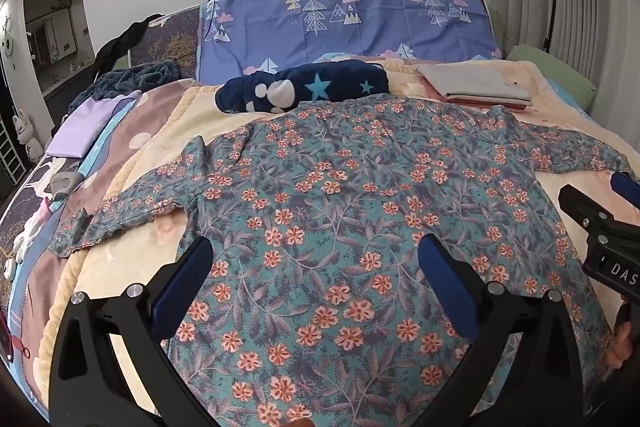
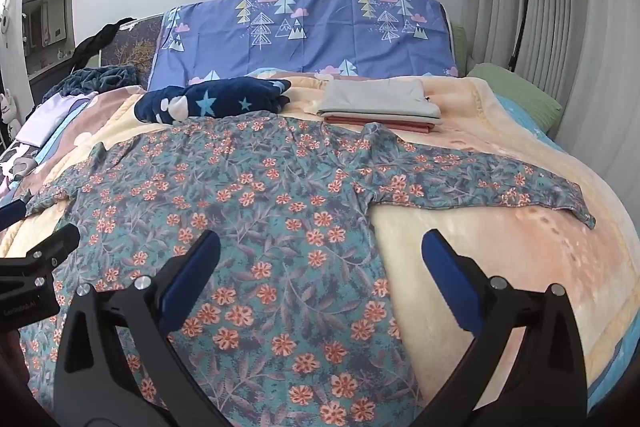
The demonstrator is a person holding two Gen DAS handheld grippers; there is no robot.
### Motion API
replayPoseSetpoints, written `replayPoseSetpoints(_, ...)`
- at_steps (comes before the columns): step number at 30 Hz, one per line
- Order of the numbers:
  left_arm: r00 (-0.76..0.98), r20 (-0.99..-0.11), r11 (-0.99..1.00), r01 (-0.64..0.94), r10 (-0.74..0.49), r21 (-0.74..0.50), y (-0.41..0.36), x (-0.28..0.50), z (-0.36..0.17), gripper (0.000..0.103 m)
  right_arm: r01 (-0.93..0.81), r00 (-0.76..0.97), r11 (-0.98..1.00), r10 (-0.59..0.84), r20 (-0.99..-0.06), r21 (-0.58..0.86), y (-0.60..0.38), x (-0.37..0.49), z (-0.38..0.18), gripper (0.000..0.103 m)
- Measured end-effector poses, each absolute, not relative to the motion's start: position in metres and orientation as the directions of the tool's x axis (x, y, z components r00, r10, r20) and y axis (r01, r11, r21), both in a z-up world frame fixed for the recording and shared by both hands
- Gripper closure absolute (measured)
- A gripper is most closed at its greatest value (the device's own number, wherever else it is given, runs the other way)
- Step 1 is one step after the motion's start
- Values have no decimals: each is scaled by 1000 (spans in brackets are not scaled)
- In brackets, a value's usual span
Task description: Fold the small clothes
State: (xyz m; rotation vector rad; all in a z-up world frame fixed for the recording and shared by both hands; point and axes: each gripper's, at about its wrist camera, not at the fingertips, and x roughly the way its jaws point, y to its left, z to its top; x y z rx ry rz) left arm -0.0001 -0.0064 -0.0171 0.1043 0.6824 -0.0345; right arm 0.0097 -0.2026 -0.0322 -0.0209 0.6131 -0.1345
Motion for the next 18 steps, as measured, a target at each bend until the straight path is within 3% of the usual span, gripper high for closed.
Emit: replayPoseSetpoints(18,744,-667,990,118,-35,81,-21,4,-32,1,150,798,987,-152,-583,-52,-208,11,-30,2)
